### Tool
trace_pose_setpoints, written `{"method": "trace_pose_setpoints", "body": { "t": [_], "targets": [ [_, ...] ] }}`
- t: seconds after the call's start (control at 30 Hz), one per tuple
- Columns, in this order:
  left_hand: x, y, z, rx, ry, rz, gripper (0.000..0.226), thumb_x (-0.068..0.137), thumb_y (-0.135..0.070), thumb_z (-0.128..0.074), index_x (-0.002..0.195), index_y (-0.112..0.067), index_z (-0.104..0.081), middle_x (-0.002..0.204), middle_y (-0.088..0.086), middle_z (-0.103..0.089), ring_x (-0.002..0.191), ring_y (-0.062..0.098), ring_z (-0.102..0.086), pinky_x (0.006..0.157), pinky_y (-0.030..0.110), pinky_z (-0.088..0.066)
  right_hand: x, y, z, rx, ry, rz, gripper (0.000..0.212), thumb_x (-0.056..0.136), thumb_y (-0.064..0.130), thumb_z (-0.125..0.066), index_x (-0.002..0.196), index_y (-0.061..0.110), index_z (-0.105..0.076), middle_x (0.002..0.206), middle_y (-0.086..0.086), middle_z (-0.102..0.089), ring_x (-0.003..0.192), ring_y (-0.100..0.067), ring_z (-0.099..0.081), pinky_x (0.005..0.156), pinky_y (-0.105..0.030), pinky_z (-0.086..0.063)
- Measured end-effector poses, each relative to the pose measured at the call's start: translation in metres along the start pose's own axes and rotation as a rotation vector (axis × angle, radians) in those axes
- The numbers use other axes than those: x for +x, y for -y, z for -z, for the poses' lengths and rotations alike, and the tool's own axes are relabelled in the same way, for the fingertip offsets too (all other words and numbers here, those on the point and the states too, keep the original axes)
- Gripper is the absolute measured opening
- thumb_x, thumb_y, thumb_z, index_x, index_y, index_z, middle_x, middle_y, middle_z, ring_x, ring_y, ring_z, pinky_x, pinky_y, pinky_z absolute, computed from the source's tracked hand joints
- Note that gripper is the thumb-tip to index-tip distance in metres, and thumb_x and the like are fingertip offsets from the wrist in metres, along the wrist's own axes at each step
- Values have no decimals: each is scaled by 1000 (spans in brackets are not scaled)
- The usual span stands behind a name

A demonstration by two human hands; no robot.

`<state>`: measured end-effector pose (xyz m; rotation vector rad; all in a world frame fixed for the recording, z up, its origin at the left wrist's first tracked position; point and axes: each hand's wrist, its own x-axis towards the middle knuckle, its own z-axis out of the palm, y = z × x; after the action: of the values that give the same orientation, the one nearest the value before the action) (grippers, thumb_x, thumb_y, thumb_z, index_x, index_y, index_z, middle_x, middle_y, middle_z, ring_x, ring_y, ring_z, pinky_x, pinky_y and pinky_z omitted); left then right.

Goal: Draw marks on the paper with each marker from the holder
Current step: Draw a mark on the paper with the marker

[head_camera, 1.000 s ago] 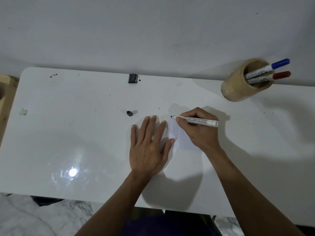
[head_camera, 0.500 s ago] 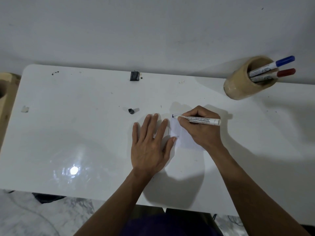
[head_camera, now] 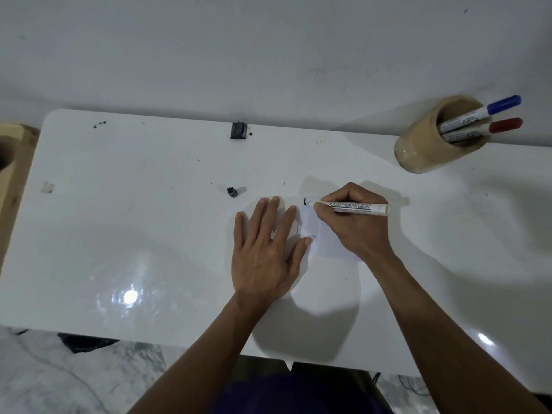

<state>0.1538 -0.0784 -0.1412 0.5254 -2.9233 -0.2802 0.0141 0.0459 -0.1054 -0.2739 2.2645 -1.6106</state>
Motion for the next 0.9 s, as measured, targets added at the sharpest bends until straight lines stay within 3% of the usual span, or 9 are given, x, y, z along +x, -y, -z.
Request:
{"method": "trace_pose_setpoints", "body": {
  "t": [0.2,0.4,0.5,0.6,0.77,0.9],
  "targets": [
    [0,-1,6,-32,51,5,57,100,-58,-41,146,-25,-50,158,6,-43,152,26,-30,122,56,-24,6,16,9,202,29,-144,22,79,-1,-83,80,7,-63,80,-14,-75,73,-23,-75,64,-34,-60],
    [8,1,35,-196,194,61,55,102,-56,-30,149,-28,-39,159,-2,-40,151,20,-31,123,49,-25,2,59,21,463,81,-188,26,80,-8,-78,78,13,-63,85,-9,-76,73,-23,-74,60,-30,-57],
    [12,13,55,-271,56,124,47,98,-47,-46,137,-21,-52,137,4,-61,127,27,-56,107,43,-45,-7,76,20,578,63,-176,23,81,-12,-74,82,10,-66,92,-11,-75,82,-29,-71,64,-31,-57],
    [30,36,75,-213,-71,244,38,94,-33,-63,129,-19,-60,123,8,-65,114,32,-59,90,45,-51,-19,88,11,600,51,-170,16,84,-10,-72,87,6,-69,93,-13,-76,85,-30,-71,64,-30,-58],
    [63,65,87,-199,212,287,41,100,-33,-53,141,-23,-51,127,5,-58,122,29,-52,95,43,-47,-38,92,-11,525,-51,-208,16,81,-8,-77,89,2,-67,96,-16,-79,84,-27,-73,66,-33,-59],
    [71,75,81,-197,302,216,28,102,-26,-51,125,-18,-65,115,5,-63,115,27,-56,88,40,-50,-51,89,-20,473,-97,-235,15,80,-9,-79,87,1,-70,96,-17,-79,84,-23,-74,66,-32,-61]
  ]
}}
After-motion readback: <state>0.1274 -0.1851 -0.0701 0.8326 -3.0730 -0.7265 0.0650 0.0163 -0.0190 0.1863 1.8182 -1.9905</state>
